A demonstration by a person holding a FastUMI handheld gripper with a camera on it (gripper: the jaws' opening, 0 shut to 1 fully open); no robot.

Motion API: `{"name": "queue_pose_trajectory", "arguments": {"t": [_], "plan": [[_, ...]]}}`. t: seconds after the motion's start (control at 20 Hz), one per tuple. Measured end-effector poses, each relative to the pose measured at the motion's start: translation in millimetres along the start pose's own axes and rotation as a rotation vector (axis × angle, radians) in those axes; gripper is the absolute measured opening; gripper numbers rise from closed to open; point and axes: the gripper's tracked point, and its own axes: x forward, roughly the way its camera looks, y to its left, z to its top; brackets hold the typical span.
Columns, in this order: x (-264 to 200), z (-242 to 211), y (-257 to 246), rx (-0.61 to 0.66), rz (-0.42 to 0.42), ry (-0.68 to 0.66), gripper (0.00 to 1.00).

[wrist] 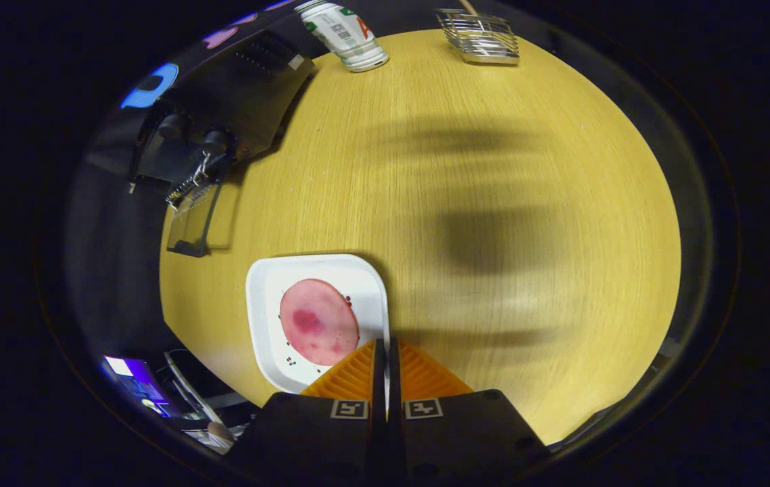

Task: Open the toaster oven, put the food inside, and close the toaster oven door.

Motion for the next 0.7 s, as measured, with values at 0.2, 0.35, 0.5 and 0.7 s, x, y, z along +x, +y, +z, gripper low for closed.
{"name": "queue_pose_trajectory", "arguments": {"t": [0.2, 0.35, 0.5, 0.7], "plan": [[-9.5, 1.4, 5.9, 0.149, 0.139, -0.085, 0.05], [-24.6, 2.1, 16.3, 0.194, 0.182, -0.138, 0.05], [-45.3, -1.2, 38.3, 0.257, 0.214, -0.182, 0.05], [-62.2, -19.9, 86.3, 0.276, 0.244, -0.199, 0.05]]}}
